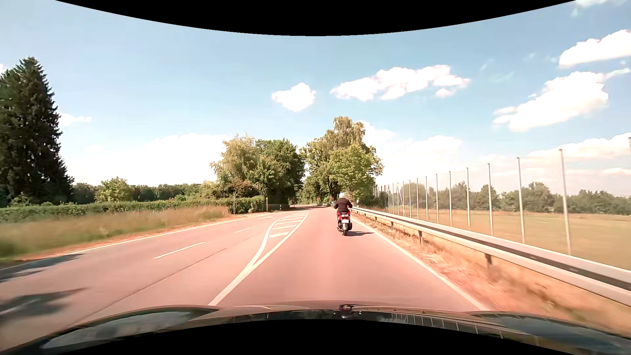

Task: Follow the waypoints while adhering to traffic rules and regulations

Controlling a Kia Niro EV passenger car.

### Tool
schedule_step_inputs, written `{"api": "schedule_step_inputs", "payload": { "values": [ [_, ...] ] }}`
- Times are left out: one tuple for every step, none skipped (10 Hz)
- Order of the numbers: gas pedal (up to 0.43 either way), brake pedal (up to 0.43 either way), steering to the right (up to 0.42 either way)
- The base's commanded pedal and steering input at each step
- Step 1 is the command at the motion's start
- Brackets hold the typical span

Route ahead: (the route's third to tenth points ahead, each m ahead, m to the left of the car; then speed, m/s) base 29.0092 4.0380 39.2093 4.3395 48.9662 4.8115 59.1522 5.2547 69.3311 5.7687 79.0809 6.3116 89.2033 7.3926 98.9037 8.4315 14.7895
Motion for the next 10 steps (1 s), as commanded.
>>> {"api": "schedule_step_inputs", "payload": {
  "values": [
    [0.240,0.006,-0.005],
    [0.248,0.006,-0.006],
    [0.248,0.006,-0.006],
    [0.248,0.006,-0.006],
    [0.248,0.006,-0.006],
    [0.248,0.006,-0.006],
    [0.248,0.006,-0.006],
    [0.248,0.006,-0.005],
    [0.248,0.006,-0.005],
    [0.248,0.006,-0.005]
  ]
}}
